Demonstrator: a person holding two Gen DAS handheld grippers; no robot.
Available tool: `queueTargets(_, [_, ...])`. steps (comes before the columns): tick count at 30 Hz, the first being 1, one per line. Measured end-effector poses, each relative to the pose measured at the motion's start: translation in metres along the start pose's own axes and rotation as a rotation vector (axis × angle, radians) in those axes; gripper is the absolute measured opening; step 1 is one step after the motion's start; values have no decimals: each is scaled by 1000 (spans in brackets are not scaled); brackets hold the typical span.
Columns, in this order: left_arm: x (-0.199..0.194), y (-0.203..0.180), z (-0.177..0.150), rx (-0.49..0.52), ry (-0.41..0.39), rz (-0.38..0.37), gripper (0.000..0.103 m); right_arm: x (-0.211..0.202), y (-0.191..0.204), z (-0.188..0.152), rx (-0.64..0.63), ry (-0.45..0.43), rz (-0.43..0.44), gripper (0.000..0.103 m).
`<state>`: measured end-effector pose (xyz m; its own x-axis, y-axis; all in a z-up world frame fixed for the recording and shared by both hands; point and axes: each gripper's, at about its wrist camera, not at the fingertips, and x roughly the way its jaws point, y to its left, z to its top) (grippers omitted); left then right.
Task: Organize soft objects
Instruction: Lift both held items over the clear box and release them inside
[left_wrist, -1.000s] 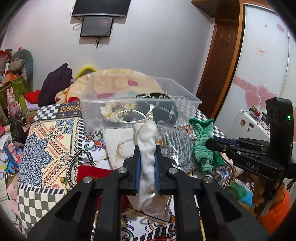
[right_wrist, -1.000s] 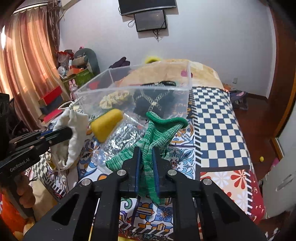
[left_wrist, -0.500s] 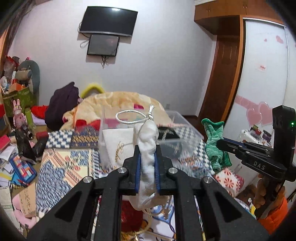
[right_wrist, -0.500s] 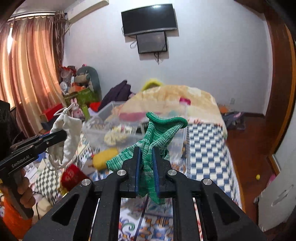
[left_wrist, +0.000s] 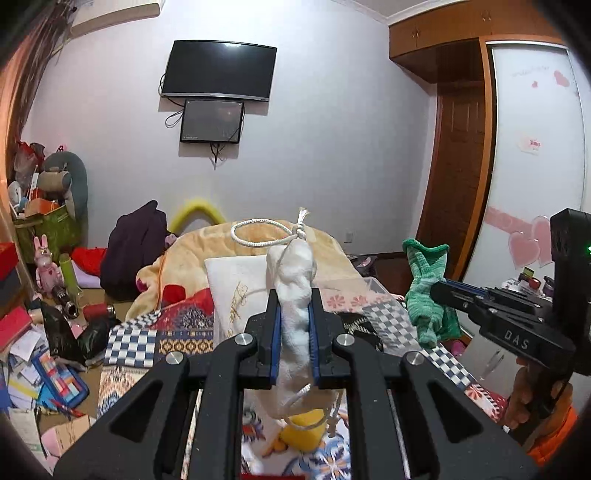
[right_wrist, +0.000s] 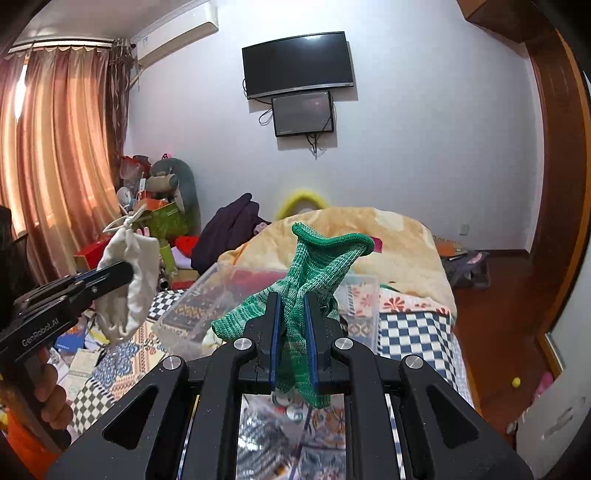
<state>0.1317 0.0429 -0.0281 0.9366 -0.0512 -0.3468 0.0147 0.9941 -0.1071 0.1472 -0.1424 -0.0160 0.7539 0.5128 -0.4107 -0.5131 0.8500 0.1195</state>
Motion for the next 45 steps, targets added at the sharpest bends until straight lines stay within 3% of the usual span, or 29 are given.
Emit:
queueTargets(13, [75, 3, 0, 33, 119, 85, 12, 49, 14, -2, -49, 91, 13, 11])
queueTargets(21, [110, 2, -12, 58, 210, 100, 12, 88, 30, -11, -105, 196, -3, 11])
queueTargets(33, [131, 3, -31, 73, 316, 71, 15, 105, 31, -23, -128, 290, 5, 11])
queueTargets(36, [130, 7, -33, 47, 326, 74, 26, 103, 29, -24, -128, 306, 15, 17])
queueTargets(38, [127, 11, -32, 28, 324, 59, 31, 101, 28, -23, -125, 303, 7, 26])
queueTargets(40, [120, 13, -30, 20, 312, 45, 37, 97, 24, -23, -112, 292, 8, 43])
queueTargets(45, [98, 10, -23, 23, 268, 32, 49, 80, 20, -21, -105, 249, 1, 51])
